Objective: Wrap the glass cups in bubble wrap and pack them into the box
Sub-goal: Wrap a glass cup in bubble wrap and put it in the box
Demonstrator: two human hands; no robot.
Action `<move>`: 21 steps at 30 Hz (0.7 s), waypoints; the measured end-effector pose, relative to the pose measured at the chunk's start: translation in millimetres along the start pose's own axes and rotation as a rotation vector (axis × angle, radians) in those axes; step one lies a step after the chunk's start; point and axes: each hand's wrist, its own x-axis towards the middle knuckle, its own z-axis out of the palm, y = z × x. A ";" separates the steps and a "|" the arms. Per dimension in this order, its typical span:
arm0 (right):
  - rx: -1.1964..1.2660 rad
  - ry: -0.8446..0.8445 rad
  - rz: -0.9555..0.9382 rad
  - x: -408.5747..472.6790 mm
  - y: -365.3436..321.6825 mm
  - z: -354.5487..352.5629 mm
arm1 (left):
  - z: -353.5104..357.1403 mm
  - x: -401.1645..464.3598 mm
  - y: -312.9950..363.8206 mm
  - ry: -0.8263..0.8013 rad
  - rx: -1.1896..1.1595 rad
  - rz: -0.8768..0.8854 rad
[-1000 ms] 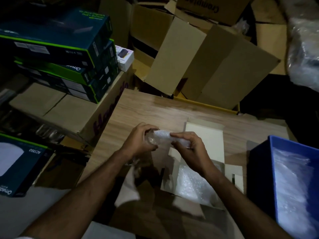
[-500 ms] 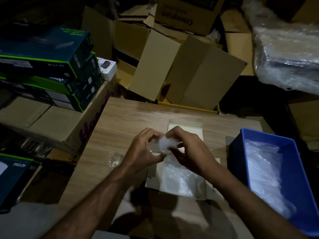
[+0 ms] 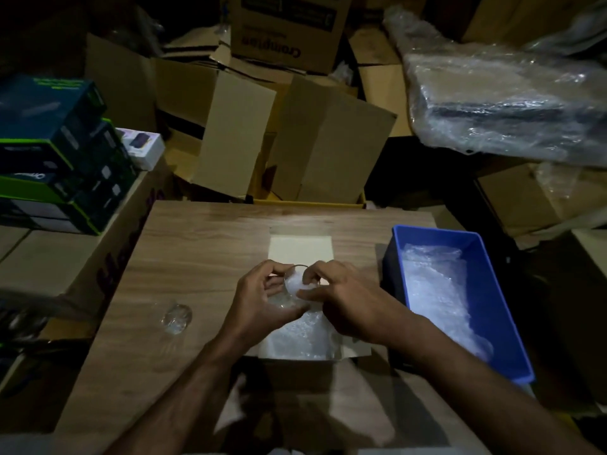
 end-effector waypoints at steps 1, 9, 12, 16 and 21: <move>-0.027 -0.010 -0.008 -3.7 4.3 3.2 | 4.3 -0.1 -0.5 0.001 -0.019 -0.018; 0.040 0.014 0.083 -20.8 31.7 31.8 | 28.0 -11.1 -23.8 -0.089 -0.136 -0.173; 0.129 -0.032 0.134 -26.1 40.3 47.2 | 36.2 -13.1 -38.0 -0.165 -0.154 -0.267; 0.230 -0.107 0.160 -27.3 48.7 66.6 | 34.3 -12.5 -61.5 -0.297 -0.084 -0.359; 0.220 -0.211 0.288 -13.0 55.9 94.6 | 20.3 -11.5 -80.4 -0.264 0.713 0.056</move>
